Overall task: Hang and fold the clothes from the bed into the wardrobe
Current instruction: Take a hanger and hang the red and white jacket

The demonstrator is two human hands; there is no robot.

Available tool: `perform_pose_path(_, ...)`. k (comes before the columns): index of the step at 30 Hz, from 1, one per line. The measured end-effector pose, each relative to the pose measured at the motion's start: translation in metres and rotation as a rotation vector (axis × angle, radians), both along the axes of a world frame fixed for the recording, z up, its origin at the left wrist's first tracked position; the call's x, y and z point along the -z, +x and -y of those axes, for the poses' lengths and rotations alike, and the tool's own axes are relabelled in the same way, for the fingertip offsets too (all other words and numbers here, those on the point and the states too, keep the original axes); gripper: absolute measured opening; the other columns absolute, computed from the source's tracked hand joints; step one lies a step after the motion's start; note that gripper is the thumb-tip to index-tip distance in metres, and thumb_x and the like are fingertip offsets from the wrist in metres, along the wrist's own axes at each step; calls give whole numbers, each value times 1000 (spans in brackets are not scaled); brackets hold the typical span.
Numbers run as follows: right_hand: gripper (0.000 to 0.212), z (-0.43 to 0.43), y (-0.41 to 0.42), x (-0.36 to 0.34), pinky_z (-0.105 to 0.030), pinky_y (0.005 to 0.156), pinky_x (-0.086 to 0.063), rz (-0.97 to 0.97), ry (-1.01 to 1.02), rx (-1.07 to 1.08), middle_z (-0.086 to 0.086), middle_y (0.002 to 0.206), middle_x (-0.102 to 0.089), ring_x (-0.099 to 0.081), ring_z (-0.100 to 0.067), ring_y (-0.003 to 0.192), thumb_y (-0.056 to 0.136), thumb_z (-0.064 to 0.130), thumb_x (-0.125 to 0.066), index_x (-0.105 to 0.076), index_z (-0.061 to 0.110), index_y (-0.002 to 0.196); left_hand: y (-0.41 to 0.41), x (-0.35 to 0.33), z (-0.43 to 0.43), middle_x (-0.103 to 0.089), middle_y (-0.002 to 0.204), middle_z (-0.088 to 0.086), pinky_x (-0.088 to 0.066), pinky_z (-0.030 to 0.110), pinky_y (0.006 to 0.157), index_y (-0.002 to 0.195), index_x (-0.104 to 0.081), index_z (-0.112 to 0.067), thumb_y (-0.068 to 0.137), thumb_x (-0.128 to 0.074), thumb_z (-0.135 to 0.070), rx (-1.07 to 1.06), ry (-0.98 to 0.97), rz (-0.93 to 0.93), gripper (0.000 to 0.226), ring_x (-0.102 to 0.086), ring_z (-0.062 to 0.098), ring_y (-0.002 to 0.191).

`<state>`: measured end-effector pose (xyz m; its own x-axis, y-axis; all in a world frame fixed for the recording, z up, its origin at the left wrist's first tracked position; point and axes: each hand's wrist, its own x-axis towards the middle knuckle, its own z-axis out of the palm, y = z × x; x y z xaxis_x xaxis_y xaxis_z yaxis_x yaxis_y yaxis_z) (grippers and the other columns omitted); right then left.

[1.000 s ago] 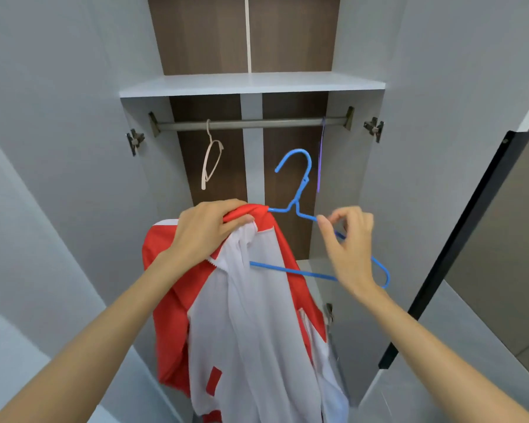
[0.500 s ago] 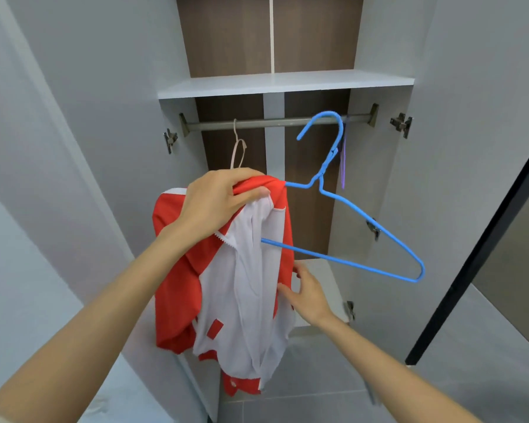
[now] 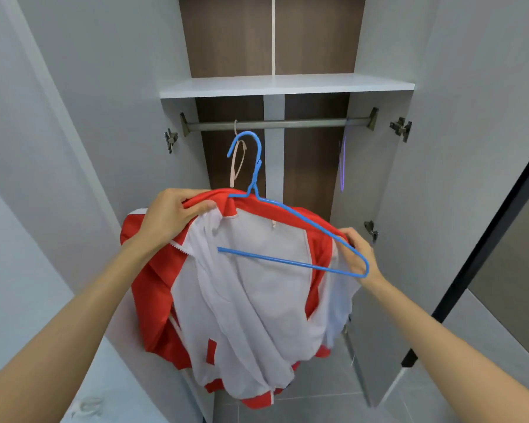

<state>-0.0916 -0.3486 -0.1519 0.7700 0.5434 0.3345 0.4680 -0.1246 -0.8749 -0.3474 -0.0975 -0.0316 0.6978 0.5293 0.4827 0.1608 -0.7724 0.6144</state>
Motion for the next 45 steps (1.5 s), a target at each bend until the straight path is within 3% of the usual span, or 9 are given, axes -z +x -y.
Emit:
perform_pose_path(7,8,22,17,-23,-20,65,-37,191,-54,82,5,70,-58,-47,-1,64,96,14,-55,-58,18,90,23,30,-3,-73,100,-4,-39,26,61,110,-70,-38,86,-58,-54,-162,261,-158,31,-64,22,90)
perform_pose_path(13,10,9,-2,-44,-38,62,-38,334,-135,131,0,72,-56,-51,-24,65,97,17,-50,-41,18,92,59,42,30,-73,94,-5,-42,28,67,108,-68,-46,86,-53,-61,-204,152,-201,30,-65,25,93)
perform_pose_path(21,13,14,-21,-67,-12,60,-32,421,94,-114,12,64,-40,-41,-6,57,94,8,-56,-46,15,97,92,52,69,-66,68,-15,-38,21,55,85,-69,-45,81,-52,-69,-87,-34,-176,30,-61,5,68)
perform_pose_path(25,14,25,-5,-71,-31,85,-39,585,-122,-61,17,98,-56,-48,-8,91,94,24,-59,-64,26,107,101,50,80,-64,64,-23,-37,20,54,75,-69,-44,77,-54,-72,-131,-95,-98,32,-59,-1,65)
perform_pose_path(29,49,54,20,-66,-43,106,-34,593,-284,43,-2,128,-51,-45,-21,117,89,19,-65,-44,12,133,106,48,86,-62,60,-26,-36,21,53,66,-67,-45,69,-51,-78,-94,-144,-38,37,-57,-8,62)
perform_pose_path(33,14,74,30,-60,-39,78,-41,494,-522,-52,2,97,-57,-54,-24,94,101,33,-42,-46,20,103,117,47,101,-63,62,-22,-38,16,53,74,-69,-40,69,-46,-79,-7,-53,-92,46,-59,-3,65)
perform_pose_path(36,20,95,25,-49,-33,63,-33,418,-455,-55,6,76,-48,-46,-15,71,101,34,-40,-35,23,84,130,49,117,-60,65,-24,-37,14,56,72,-60,-47,76,-45,-74,92,47,-114,31,-58,-2,69)
perform_pose_path(41,30,137,12,-34,-20,56,-32,394,-372,83,11,66,-41,-44,-4,65,99,34,-47,-28,31,76,151,66,143,-66,96,-13,-51,33,79,106,-66,-33,89,-51,-57,305,98,-128,33,-60,8,89)
perform_pose_path(45,30,177,-9,-28,-35,61,-42,374,-352,225,5,68,-44,-43,-16,65,96,44,-46,-41,18,84,162,79,167,-62,97,-17,-46,24,80,112,-64,-34,89,-52,-54,474,87,-125,33,-57,4,92)
